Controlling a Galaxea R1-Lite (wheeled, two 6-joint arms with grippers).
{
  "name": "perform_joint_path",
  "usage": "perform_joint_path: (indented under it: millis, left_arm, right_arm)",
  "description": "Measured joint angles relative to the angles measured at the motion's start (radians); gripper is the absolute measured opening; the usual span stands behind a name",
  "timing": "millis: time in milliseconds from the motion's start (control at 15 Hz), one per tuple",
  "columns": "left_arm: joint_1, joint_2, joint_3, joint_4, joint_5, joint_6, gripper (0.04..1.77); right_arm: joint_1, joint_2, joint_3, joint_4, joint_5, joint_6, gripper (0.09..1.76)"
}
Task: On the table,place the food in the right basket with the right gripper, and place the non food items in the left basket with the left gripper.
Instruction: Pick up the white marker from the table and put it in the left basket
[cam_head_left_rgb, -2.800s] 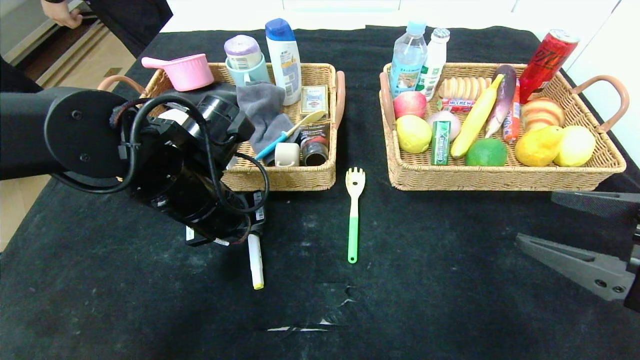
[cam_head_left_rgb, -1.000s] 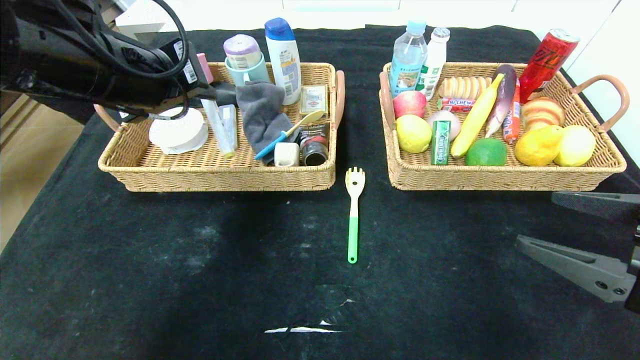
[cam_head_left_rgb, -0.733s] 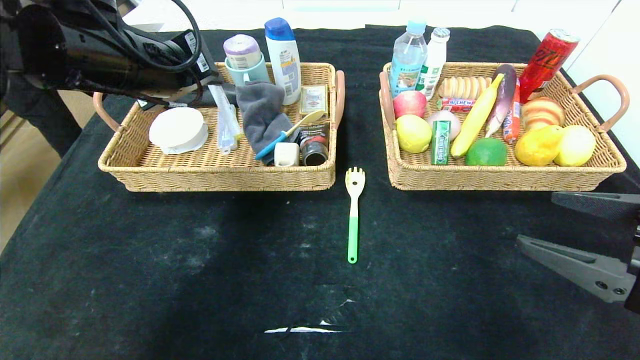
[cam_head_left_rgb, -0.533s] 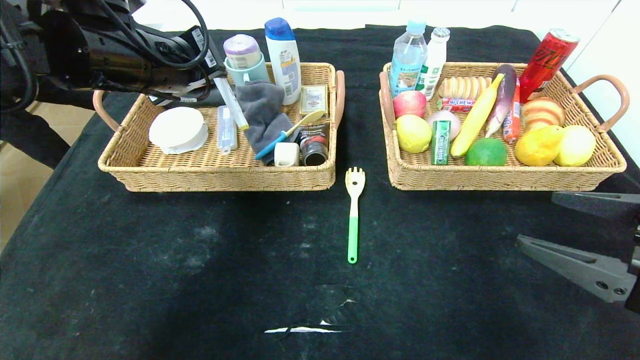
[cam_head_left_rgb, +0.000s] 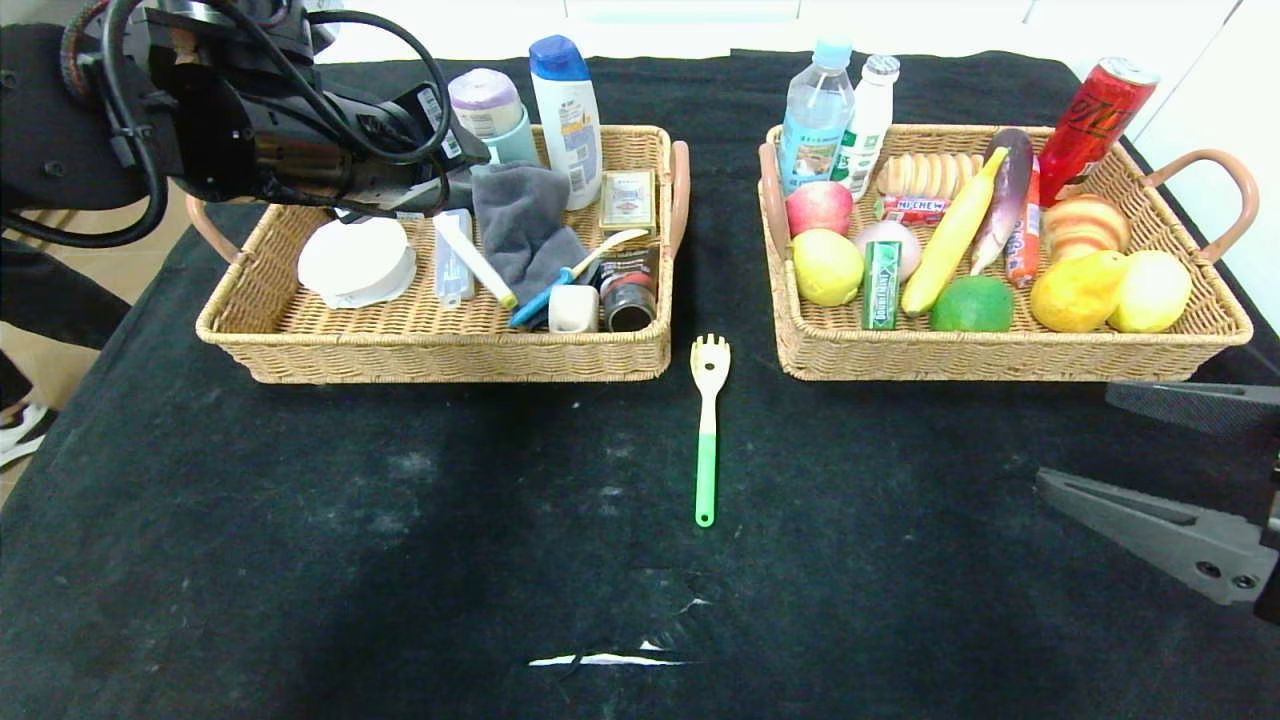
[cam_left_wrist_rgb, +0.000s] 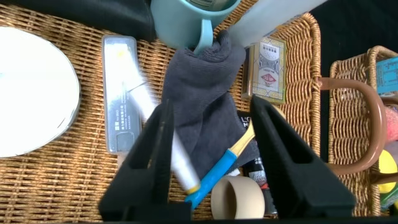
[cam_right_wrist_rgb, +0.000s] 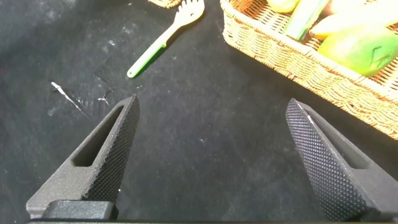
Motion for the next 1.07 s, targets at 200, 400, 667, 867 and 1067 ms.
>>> perform_joint_path:
  millis: [200,400,667,867,1067]
  left_arm:
    - [0.001,-0.002,0.005,0.009,0.0,0.0,1.22]
    - [-0.011,-0.027,0.035,0.018,0.001,-0.001,1.37]
    - [-0.074,-0.093,0.107,0.111,0.01,0.001,1.51]
    - [-0.151,-0.141,0.16,0.172,0.019,0.058,1.57]
    - [-0.241,-0.157,0.18,0.228,0.059,0.075,1.62]
  right_arm:
    - [0.0,0.0,0.0,0.0,0.0,0.0,1.71]
    - [0.0,-0.001,0.001,0.0,0.0,0.0,1.71]
    - [0.0,-0.002,0.001,0.0,0.001,0.0,1.71]
    - [0.001,0.0,0.003,0.0,0.001,0.0,1.71]
    - [0.0,0.001,0.003,0.0,0.001,0.0,1.71]
